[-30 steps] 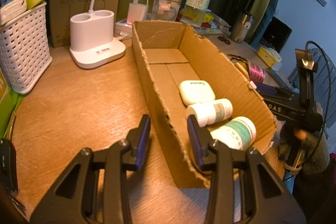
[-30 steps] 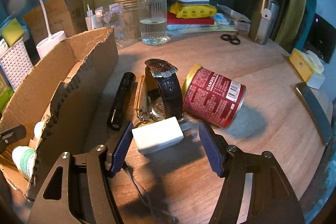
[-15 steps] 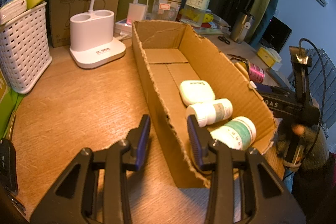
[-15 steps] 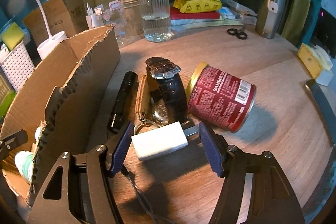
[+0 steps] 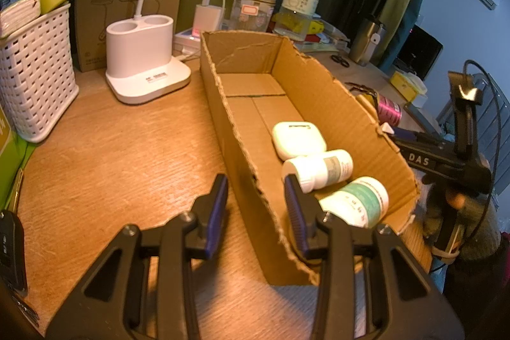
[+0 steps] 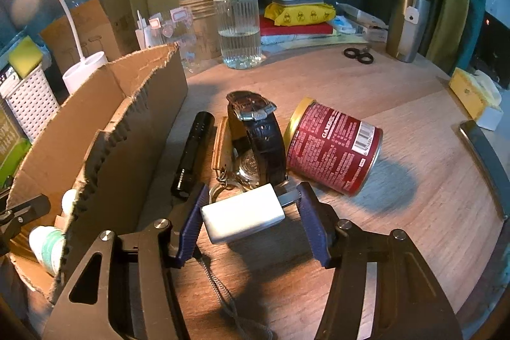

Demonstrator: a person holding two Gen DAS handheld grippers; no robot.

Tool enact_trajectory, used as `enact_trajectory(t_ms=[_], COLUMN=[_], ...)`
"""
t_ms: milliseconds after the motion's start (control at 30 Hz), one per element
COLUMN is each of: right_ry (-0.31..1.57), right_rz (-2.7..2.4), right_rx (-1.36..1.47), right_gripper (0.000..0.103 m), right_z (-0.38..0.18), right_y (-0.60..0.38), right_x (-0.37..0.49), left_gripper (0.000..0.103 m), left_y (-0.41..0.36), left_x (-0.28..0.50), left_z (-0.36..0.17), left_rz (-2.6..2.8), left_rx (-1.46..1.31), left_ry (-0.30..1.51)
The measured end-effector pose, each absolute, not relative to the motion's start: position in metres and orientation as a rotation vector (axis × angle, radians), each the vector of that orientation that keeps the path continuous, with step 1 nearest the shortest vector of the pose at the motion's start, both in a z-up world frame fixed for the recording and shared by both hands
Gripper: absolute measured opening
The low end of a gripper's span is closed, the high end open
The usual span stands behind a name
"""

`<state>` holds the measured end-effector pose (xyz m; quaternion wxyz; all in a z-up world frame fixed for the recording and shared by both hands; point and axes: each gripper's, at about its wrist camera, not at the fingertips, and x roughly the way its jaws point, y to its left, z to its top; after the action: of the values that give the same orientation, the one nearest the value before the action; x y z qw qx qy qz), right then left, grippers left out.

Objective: Organize rigid objects
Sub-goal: 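Close the right tool on the white charger block and lift it, then carry the charger block over the box with the right tool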

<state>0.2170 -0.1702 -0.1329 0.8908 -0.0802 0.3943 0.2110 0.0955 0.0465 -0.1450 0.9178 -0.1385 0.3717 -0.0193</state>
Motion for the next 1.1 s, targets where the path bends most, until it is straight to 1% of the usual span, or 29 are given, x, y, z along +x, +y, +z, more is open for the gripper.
enact_trajectory(t_ms=[667,1100], right_ry=[0.684,0.642], right_rz=[0.488,0.55], right_rx=[-0.2,-0.228], right_gripper=[0.06,0.06], right_z=[-0.076,-0.061], right_y=[-0.149,-0.123], right_x=[0.184,0.167], left_gripper=[0.039,0.039], left_y=[0.046,0.047], left_x=[0.095,0.095], left_z=[-0.145,-0.145], left_rz=[-0.04,-0.04], left_rx=[-0.285,-0.286], left_ry=[0.765,0.765])
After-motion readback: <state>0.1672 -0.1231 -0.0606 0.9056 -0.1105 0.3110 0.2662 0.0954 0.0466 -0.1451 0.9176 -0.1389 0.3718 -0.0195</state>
